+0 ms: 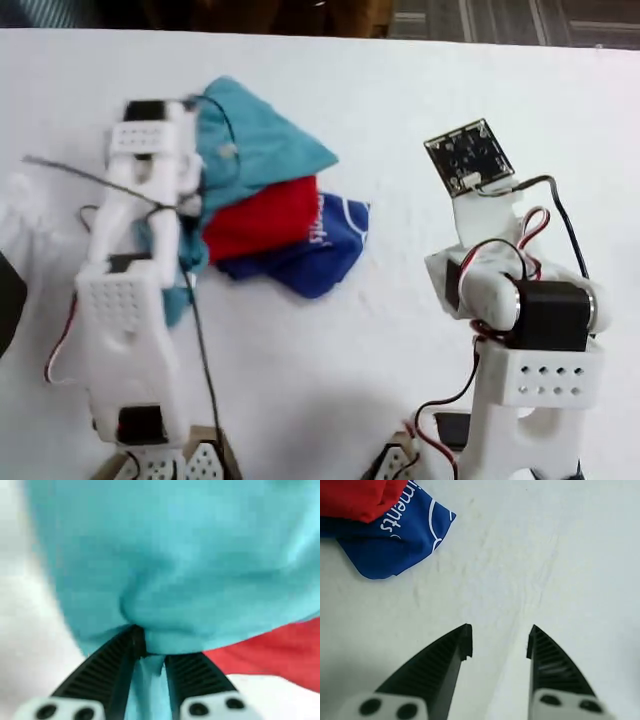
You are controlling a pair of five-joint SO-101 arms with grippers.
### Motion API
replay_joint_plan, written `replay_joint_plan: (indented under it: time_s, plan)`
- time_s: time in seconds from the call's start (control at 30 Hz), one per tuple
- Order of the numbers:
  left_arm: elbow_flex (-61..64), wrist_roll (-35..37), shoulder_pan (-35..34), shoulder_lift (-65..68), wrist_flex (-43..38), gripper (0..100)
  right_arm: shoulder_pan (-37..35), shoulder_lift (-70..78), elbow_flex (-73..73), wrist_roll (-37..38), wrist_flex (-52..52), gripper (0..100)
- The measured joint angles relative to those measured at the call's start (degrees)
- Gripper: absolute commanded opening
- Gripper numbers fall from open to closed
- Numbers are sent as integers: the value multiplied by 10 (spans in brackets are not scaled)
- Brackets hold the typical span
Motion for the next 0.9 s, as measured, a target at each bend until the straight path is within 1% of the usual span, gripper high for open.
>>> replay_joint_plan:
  time_s: [0.13,0.27,0.4,0.5,0.6,0.67,0.77,0.83,0.9]
  plan:
    - [-4,-9,-93,-96,0,25,0,0,0,0,0,191]
    - [-9,-67,-210,-231,0,25,0,0,0,0,-7,191]
    - [-9,-131,-354,-363,-13,25,0,0,0,0,-14,191]
    - [-10,-160,-464,-404,-42,25,0,0,0,0,-14,191]
    - [-10,-164,-546,-398,-66,25,0,0,0,0,-15,191]
    - [-10,-168,-576,-372,-70,26,0,0,0,0,-15,191]
    - [-10,-168,-584,-302,-71,31,0,0,0,0,-15,191]
    - [-10,-174,-581,-251,-71,68,0,0,0,0,-15,191]
    - [-10,-191,-578,-207,-72,138,0,0,0,0,-15,191]
